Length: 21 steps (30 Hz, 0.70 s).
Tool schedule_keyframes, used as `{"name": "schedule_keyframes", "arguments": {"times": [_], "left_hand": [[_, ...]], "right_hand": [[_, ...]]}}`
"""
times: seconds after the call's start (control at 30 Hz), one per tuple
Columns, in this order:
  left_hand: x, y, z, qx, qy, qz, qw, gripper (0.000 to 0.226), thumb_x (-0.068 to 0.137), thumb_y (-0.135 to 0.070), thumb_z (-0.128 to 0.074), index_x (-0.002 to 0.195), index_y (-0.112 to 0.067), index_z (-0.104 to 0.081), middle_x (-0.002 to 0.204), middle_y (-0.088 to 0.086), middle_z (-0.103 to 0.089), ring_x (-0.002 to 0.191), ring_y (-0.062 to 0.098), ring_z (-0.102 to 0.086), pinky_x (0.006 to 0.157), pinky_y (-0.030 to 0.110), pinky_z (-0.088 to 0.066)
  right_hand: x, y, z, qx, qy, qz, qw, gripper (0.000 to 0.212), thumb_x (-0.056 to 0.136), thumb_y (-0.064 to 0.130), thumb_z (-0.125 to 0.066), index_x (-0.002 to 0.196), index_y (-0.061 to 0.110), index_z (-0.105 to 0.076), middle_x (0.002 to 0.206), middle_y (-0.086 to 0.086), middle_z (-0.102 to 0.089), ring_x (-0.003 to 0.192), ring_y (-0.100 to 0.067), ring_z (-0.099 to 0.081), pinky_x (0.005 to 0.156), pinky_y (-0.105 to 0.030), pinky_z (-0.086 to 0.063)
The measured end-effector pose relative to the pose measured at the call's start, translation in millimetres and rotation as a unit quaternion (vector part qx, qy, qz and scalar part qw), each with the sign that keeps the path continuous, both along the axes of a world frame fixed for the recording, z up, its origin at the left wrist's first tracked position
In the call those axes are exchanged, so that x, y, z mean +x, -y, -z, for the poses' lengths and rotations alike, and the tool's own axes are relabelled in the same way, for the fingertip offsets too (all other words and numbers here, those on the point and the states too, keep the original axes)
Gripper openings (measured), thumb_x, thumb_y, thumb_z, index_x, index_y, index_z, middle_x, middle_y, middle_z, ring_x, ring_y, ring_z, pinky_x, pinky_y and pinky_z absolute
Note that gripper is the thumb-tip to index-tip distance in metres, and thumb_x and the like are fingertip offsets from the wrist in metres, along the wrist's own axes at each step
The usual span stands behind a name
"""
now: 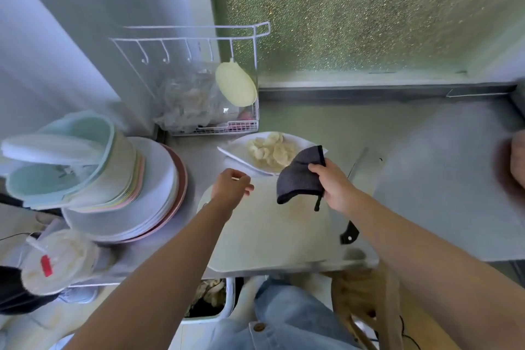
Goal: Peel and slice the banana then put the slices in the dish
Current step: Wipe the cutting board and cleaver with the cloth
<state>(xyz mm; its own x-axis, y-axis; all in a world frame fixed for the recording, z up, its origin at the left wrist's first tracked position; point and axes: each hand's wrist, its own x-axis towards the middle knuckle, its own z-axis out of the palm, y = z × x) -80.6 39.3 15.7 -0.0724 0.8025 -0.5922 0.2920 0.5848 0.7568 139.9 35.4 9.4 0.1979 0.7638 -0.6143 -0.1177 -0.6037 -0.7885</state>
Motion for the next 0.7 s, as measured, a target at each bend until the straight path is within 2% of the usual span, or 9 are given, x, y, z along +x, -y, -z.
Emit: {"name": "schedule_keyframes", "arguments": {"times": [0.07, 0.17, 0.27, 0.4, 0.57, 0.63, 0.7], "left_hand": [[7, -15, 0, 0.01, -0.024, 0.015, 1.0, 0.003, 0.089, -0.015, -0.054, 0.09, -0.014, -0.057, 0.084, 0.006, -0.073, 0.071, 0.021, -0.059, 0.067, 0.031, -0.045], [13, -35, -3, 0.038, -0.067, 0.025, 0.997, 0.01, 0.089, -0.013, -0.053, 0.083, -0.02, -0.058, 0.089, 0.004, -0.072, 0.079, 0.024, -0.06, 0.078, 0.037, -0.05], [16, -54, -6, 0.055, -0.155, 0.058, 0.985, 0.017, 0.089, -0.014, -0.049, 0.099, -0.018, -0.062, 0.103, 0.002, -0.067, 0.093, 0.023, -0.058, 0.078, 0.031, -0.046], [16, -79, -5, 0.068, -0.29, 0.067, 0.952, 0.029, 0.091, -0.018, -0.05, 0.118, -0.019, -0.058, 0.124, 0.011, -0.055, 0.118, 0.03, -0.046, 0.097, 0.034, -0.036], [18, -101, -1, 0.011, -0.336, 0.067, 0.94, 0.038, 0.092, -0.022, -0.049, 0.13, -0.023, -0.048, 0.136, 0.013, -0.042, 0.124, 0.033, -0.038, 0.098, 0.038, -0.036], [18, -106, 3, -0.005, -0.331, 0.062, 0.941, 0.037, 0.092, -0.022, -0.049, 0.13, -0.024, -0.049, 0.137, 0.012, -0.042, 0.124, 0.033, -0.039, 0.098, 0.039, -0.036], [15, -109, 8, -0.001, -0.329, 0.049, 0.943, 0.034, 0.093, -0.022, -0.049, 0.126, -0.024, -0.054, 0.136, 0.012, -0.045, 0.123, 0.032, -0.041, 0.098, 0.036, -0.035]], "right_hand": [[11, -16, -2, -0.006, -0.008, 0.01, 1.0, 0.032, 0.094, 0.015, -0.05, 0.126, 0.018, -0.052, 0.118, -0.007, -0.061, 0.11, -0.025, -0.058, 0.081, -0.035, -0.05], [18, -38, -6, -0.007, -0.026, 0.025, 0.999, 0.031, 0.091, 0.018, -0.056, 0.122, 0.013, -0.055, 0.116, -0.01, -0.064, 0.104, -0.024, -0.062, 0.076, -0.033, -0.051], [21, -63, -12, -0.009, -0.023, 0.043, 0.999, 0.029, 0.088, 0.014, -0.061, 0.115, 0.005, -0.056, 0.105, -0.013, -0.065, 0.091, -0.025, -0.063, 0.067, -0.031, -0.05], [26, -101, -15, -0.026, 0.004, 0.034, 0.999, 0.038, 0.081, 0.013, -0.065, 0.116, 0.003, -0.054, 0.112, -0.019, -0.063, 0.1, -0.032, -0.062, 0.081, -0.04, -0.051], [22, -139, -15, -0.033, -0.026, 0.02, 0.999, 0.035, 0.084, 0.006, -0.058, 0.118, 0.007, -0.054, 0.115, -0.019, -0.062, 0.104, -0.034, -0.062, 0.091, -0.046, -0.052], [19, -147, -16, -0.028, -0.052, 0.036, 0.998, 0.031, 0.084, 0.003, -0.054, 0.115, 0.007, -0.056, 0.107, -0.017, -0.064, 0.096, -0.031, -0.063, 0.077, -0.04, -0.057], [16, -150, -22, -0.028, -0.073, 0.039, 0.996, 0.021, 0.085, 0.002, -0.05, 0.103, 0.006, -0.058, 0.087, -0.012, -0.061, 0.078, -0.027, -0.061, 0.05, -0.027, -0.051]]}}
